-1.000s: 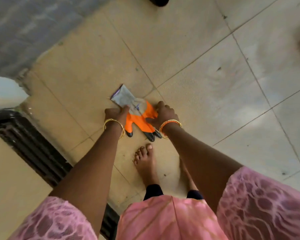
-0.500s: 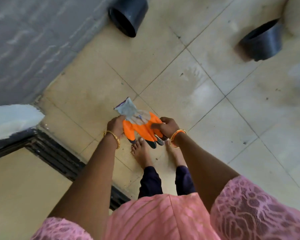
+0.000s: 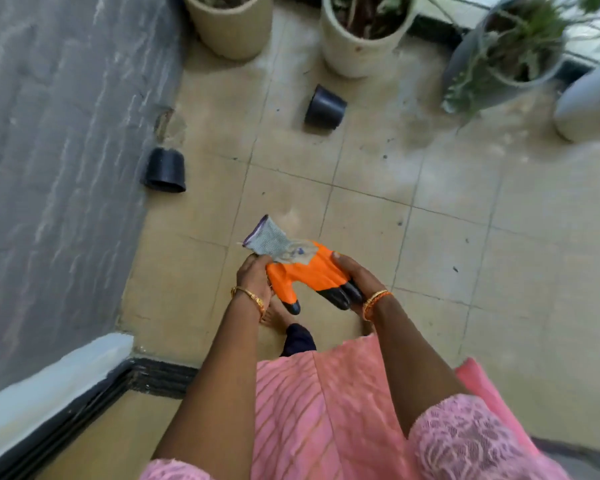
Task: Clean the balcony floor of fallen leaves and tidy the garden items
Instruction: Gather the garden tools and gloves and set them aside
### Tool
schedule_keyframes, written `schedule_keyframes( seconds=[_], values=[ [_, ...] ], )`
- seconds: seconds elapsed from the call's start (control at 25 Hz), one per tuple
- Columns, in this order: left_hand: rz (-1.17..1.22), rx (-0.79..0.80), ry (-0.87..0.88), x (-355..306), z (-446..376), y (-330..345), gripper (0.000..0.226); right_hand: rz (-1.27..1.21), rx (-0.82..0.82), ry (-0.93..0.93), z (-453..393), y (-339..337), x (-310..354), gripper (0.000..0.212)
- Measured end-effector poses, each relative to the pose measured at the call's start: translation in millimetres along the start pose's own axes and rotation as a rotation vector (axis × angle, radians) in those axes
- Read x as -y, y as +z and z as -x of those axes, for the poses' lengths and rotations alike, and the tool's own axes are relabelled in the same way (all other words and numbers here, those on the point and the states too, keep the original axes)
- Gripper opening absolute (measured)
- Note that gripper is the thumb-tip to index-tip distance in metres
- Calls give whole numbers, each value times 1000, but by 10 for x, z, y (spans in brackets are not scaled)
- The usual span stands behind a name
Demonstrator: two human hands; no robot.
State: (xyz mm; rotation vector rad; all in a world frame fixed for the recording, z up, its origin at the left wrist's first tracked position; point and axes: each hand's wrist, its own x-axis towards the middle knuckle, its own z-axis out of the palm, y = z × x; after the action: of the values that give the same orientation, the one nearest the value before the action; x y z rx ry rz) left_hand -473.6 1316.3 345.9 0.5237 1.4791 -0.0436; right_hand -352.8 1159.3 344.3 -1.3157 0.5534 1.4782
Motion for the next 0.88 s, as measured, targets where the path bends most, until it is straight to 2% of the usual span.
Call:
schedule_keyframes(
  seconds=[0.12, 0.24, 0.28, 0.36, 0.6, 0.68, 0.88],
  values=[
    [-101, 35, -1, 23, 370, 506, 22, -204, 9, -48, 355, -487, -3, 66],
    [-228, 68, 50, 176, 786, 1204, 26, -407, 38, -114, 789, -1070, 110, 72],
    [-282, 56, 77, 275, 931, 1465, 31, -456, 48, -127, 946, -1313, 160, 69],
    [-382, 63, 121, 535, 1204, 2042, 35, -501, 9, -165, 1268, -1871, 282, 50],
    [-656, 293, 138, 1433, 2046, 4111, 14, -626, -275, -331, 2311, -3756, 631, 19],
    [-760, 351, 144, 1712, 2277, 4822, 14, -712, -334, -379, 2678, -4303, 758, 16],
    [-925, 436, 149, 2120, 2588, 6411, 35, -914, -371, -495, 3257, -5434, 1295, 20]
  ],
)
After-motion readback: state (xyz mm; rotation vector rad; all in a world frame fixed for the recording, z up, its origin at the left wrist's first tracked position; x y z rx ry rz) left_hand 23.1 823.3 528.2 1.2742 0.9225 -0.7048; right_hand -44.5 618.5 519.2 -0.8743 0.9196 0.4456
